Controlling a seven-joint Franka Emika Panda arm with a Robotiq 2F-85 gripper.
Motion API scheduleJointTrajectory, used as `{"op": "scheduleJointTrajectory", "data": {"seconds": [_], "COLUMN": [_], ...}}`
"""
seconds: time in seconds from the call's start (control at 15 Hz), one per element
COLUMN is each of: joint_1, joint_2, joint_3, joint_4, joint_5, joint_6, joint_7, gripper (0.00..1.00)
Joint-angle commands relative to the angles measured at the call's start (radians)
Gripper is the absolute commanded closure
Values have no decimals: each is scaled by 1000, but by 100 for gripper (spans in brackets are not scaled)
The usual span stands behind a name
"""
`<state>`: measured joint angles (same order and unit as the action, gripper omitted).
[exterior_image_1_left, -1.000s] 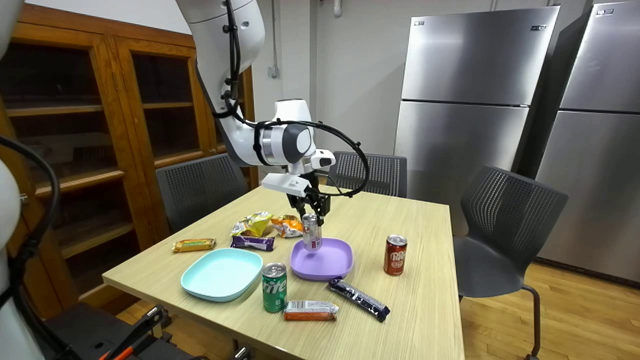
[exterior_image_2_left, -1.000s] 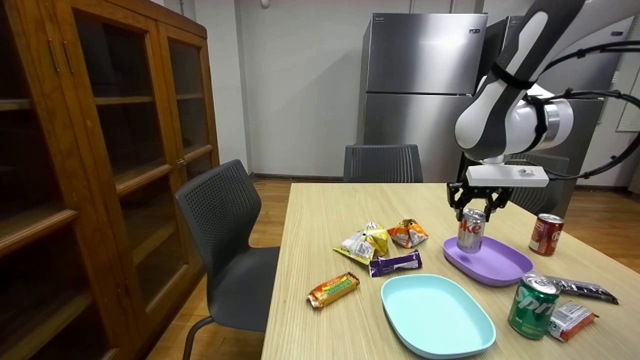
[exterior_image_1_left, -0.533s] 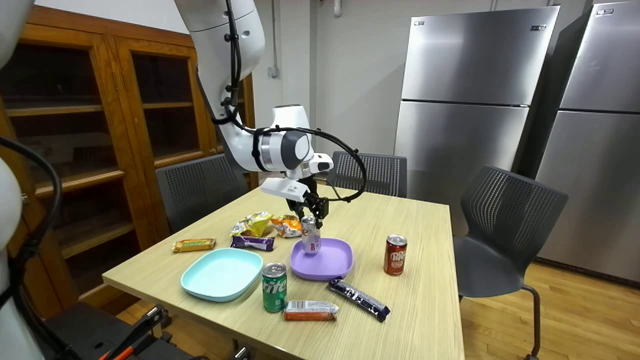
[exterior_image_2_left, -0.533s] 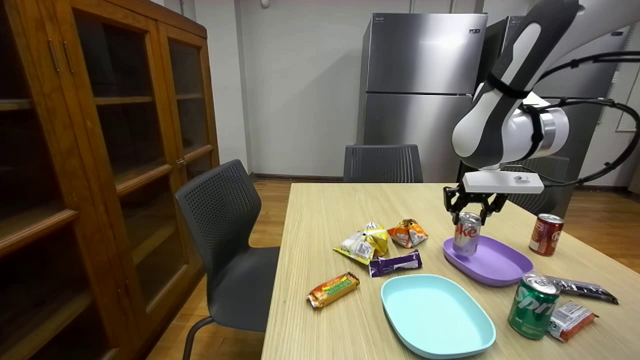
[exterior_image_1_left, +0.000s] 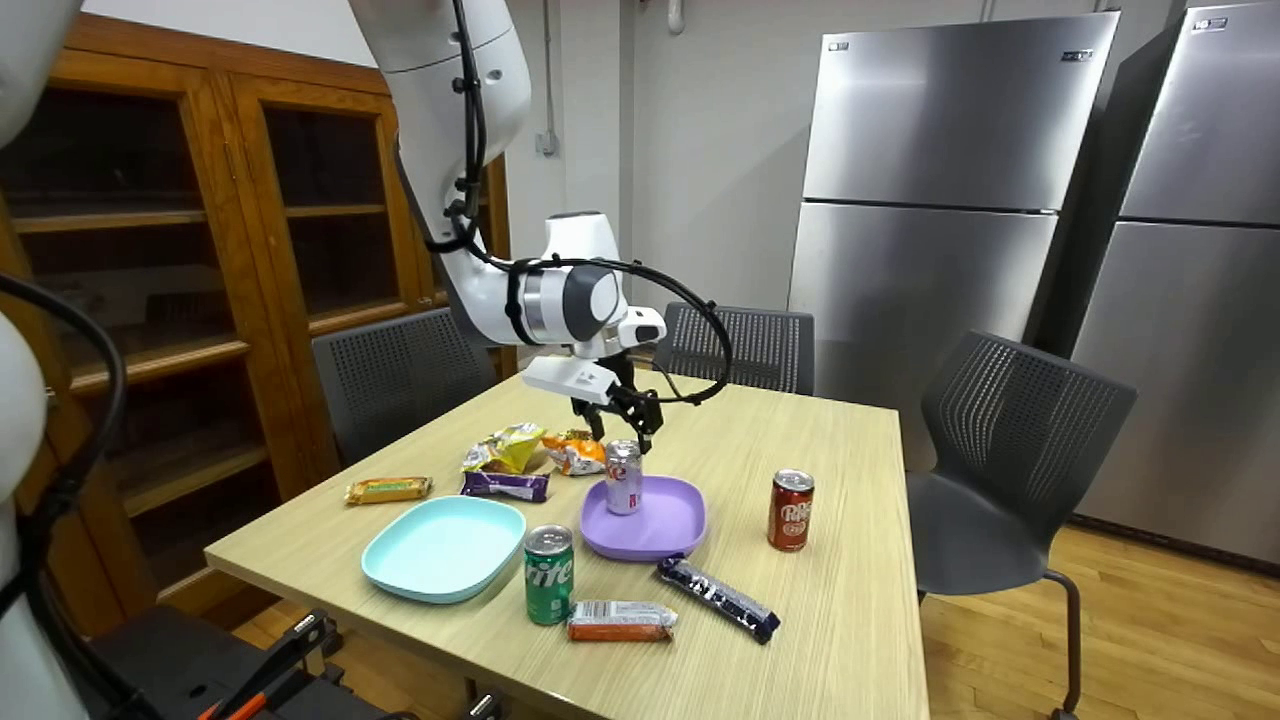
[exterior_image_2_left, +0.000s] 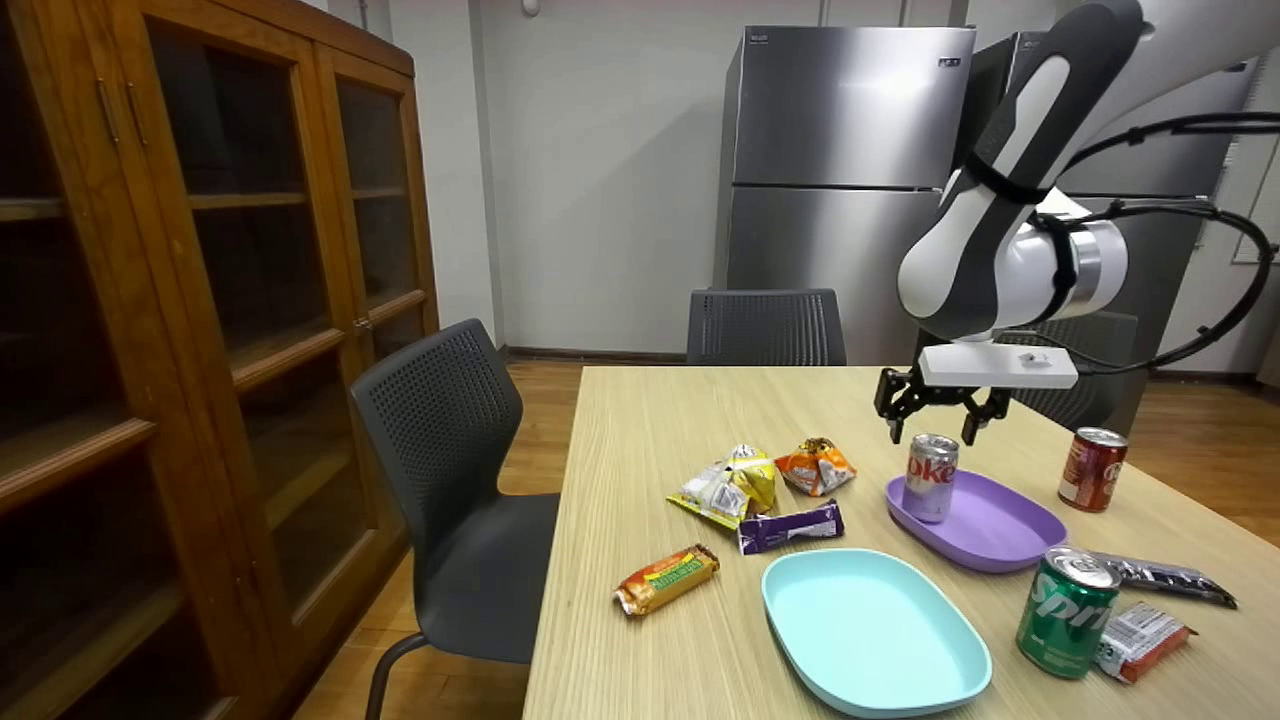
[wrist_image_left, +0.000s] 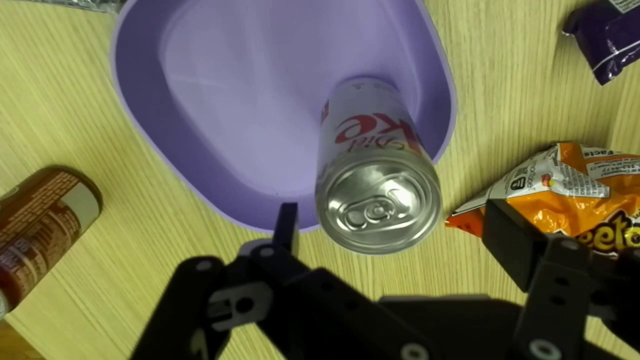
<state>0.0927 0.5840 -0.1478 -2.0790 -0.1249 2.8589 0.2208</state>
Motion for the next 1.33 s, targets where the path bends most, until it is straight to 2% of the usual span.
{"op": "scheduleJointTrajectory", "data": {"seconds": [0.0,0.33,0.6,1.27], "joint_1": [5,-10,-1,-38], "joint_2": [-35,-126,-173,-150], "joint_3": [-5,13,-14,-99], "joint_4": [12,-30,-49,-9], "joint_5": [25,33,27,72], "joint_6": [-67,-124,-123,-109], "joint_7": [-3,-19,36,176], "gripper": [0,0,0,0]}}
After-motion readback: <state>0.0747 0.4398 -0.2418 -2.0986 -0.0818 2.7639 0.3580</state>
